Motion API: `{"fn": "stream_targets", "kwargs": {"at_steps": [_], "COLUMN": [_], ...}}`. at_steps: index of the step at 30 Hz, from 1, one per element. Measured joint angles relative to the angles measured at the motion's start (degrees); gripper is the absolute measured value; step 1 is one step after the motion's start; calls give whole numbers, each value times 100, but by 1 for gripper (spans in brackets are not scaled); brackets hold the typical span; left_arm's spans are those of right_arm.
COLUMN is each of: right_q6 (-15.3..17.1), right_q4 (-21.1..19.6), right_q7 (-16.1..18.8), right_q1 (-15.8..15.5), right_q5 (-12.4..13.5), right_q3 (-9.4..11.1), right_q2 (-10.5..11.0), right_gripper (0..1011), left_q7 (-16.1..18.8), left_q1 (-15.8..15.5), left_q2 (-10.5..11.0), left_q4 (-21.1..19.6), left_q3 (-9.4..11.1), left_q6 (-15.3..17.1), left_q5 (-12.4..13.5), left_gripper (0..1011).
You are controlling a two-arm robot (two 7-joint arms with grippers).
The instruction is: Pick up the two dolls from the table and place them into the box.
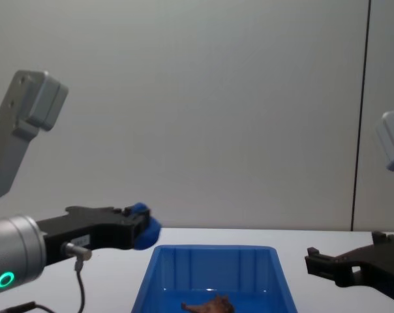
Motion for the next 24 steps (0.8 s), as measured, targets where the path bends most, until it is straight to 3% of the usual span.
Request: {"fn": "stream_targets", "kwargs": {"at_steps": [2, 3, 15, 24], "right_q6": [0, 0, 0, 0], "right_q4": [0, 0, 0, 0], "right_q7": [0, 0, 0, 0], "right_q1": [0, 0, 0, 0], "right_q5": [0, 0, 0, 0], "right_q3": [0, 0, 0, 0], "right_q2": [0, 1, 1, 1], "right_gripper": [1001, 1001, 1000, 1001], "left_q7": [-119, -240, -1272, -1700], "left_q1": [-24, -52, -287, -390], "left_q2": [-14, -30, -209, -303], "left_q4": [14, 35, 278, 397], "left_q3": [5, 11, 97, 147], "left_q6": [-30, -63, -362, -498], "left_q5": [-27, -55, -376, -532], "left_gripper": [120, 185, 570, 861]}}
